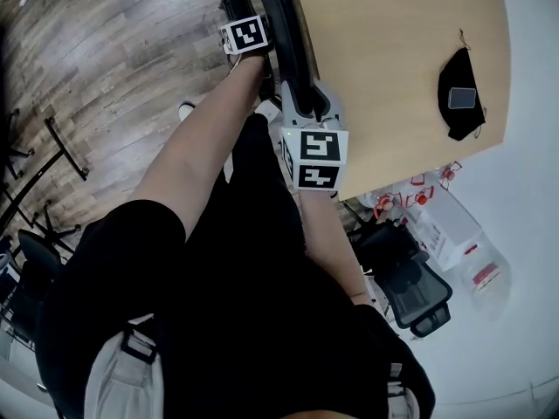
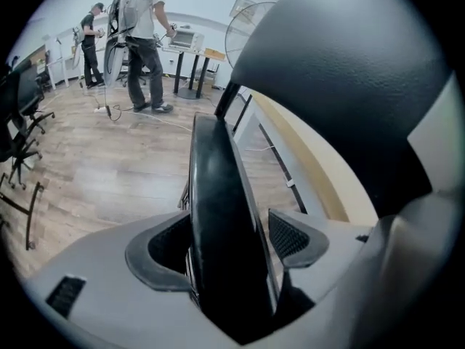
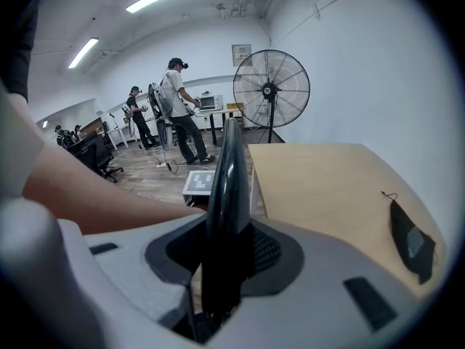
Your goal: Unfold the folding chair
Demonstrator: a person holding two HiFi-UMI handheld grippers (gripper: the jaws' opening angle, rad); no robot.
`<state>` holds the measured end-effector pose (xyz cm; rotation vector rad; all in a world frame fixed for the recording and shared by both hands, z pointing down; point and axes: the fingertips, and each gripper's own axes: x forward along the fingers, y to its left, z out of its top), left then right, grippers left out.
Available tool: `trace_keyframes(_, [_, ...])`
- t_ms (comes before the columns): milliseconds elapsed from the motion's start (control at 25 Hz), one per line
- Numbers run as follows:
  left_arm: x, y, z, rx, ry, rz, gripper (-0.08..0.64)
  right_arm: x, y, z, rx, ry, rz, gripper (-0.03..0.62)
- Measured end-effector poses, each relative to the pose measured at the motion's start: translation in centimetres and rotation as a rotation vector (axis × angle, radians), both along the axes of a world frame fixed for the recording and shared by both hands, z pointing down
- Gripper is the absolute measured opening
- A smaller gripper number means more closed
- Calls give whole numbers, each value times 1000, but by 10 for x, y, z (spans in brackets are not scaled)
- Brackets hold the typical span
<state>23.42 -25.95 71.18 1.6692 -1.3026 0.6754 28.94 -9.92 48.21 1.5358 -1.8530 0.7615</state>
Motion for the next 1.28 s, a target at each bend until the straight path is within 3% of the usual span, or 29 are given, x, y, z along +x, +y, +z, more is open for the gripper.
trace_keyframes(160, [2, 4, 8, -44, 11, -27, 275, 4, -2, 1, -2, -3, -11, 123])
trace_keyframes(320, [19, 18, 6, -118, 126, -24, 228, 8, -1, 1, -5, -4, -40, 123])
trace_keyframes(520, [-5, 0, 2, 21, -44, 23, 173, 17, -2, 3, -6, -14, -54, 124])
trace_keyframes(760, [-23, 1, -1, 46, -74, 28, 175, 9, 1, 2, -18, -20, -96, 124])
trace_keyframes(840, [-30, 4, -1, 37, -64, 25, 178, 4, 1, 2, -24, -18, -108, 125])
trace_keyframes(960, [-24, 32, 7, -100, 59, 34, 181, 0, 2, 3, -32, -15, -110, 127])
trace_keyframes(1000, [-27, 35, 9, -113, 66, 42, 183, -1, 2, 3, -32, -14, -105, 127])
trace_keyframes(1280, [-64, 22, -11, -13, 31, 66, 190, -21, 5, 1, -20, 22, -83, 129])
